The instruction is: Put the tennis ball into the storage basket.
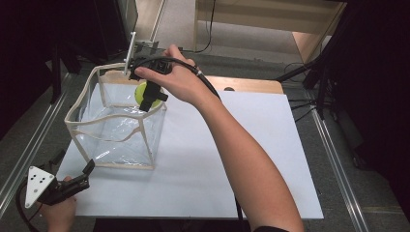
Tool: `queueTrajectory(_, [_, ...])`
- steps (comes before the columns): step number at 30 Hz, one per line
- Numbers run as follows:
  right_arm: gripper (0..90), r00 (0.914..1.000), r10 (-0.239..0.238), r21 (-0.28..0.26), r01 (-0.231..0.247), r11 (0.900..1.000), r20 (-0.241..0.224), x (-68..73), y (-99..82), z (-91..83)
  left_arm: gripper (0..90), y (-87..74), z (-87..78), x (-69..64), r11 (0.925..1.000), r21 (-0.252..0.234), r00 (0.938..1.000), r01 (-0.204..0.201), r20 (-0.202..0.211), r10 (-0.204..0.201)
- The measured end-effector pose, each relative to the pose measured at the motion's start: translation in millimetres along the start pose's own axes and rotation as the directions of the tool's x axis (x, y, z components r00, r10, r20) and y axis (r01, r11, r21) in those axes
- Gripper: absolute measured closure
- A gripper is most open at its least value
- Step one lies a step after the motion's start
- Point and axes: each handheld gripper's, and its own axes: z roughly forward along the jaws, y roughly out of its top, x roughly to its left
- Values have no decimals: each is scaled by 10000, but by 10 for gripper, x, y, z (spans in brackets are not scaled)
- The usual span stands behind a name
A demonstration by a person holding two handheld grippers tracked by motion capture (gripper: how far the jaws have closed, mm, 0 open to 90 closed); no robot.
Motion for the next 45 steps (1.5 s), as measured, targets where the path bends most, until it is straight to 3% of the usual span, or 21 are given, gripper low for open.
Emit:
queueTrajectory(23, [228, 10000, 26, 294, -26, 9996, 5, -71, 89, 245, 68, 1, 0, 0, 10000, -18, 10000, 67, -19, -67])
queueTrajectory(40, [222, 9989, 412, 474, -422, 9980, 228, -115, 19, 441, 68, 1, 4, 2, 10000, -21, 10000, 6, -6, -6])
queueTrajectory(45, [100, 9966, 650, 48, -653, 9979, 509, -111, 0, 423, 68, 2, 3, 1, 10000, -8, 10000, 5, -4, -5])
